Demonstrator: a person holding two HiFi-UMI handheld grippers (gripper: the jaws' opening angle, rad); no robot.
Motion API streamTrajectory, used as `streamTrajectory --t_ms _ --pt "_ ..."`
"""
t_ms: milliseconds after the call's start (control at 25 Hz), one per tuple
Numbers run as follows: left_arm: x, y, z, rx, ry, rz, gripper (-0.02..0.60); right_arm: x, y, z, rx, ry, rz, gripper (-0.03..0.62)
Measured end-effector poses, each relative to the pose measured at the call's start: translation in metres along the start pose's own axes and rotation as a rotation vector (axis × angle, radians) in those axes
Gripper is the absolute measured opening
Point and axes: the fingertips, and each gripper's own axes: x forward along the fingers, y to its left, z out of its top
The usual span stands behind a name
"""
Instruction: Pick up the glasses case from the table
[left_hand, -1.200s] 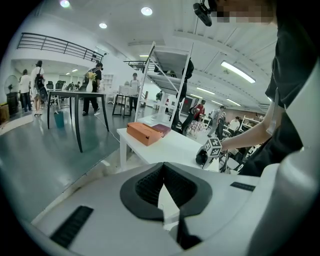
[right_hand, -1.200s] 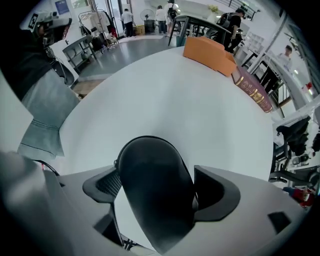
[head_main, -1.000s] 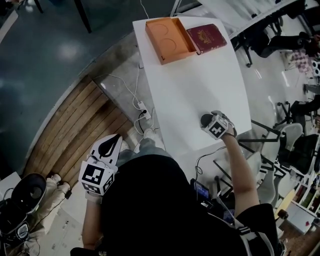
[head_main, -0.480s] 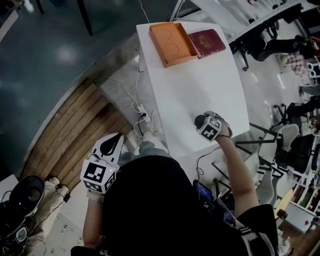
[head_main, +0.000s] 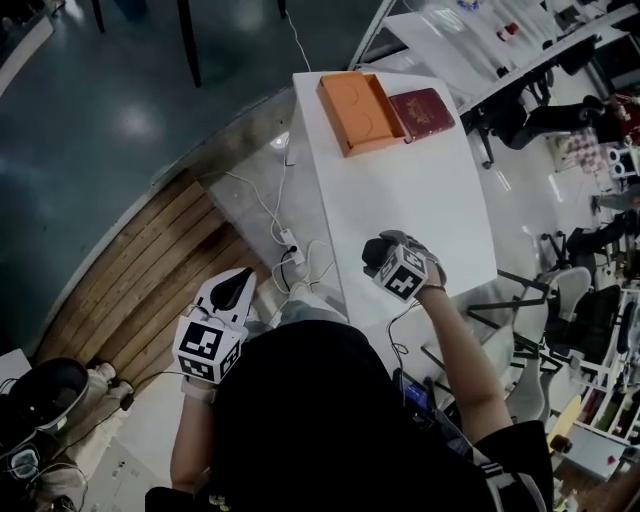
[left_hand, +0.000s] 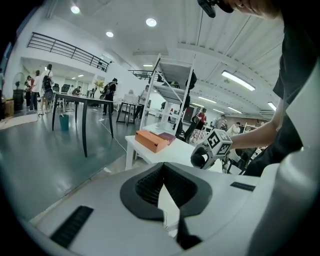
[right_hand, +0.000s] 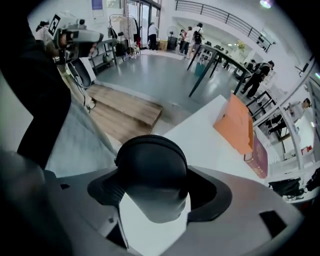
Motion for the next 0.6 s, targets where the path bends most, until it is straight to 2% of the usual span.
streamTrajectory --t_ms 160,280,600 --pt "-0.007 0.012 0.008 0.021 -0.023 0.011 0.018 -0.025 0.009 0.058 0.02 -0.156 -0.012 0.377" --pt "-0.014 0.018 0.016 0.032 -0.048 0.013 0.018 -0.046 0.017 0.096 0.076 -0.297 -0.008 0.377" --pt "-0.023 0.029 0.045 0.058 -0.106 0.004 0.018 -0.115 0.027 0.173 0.198 -0.676 0.004 0.374"
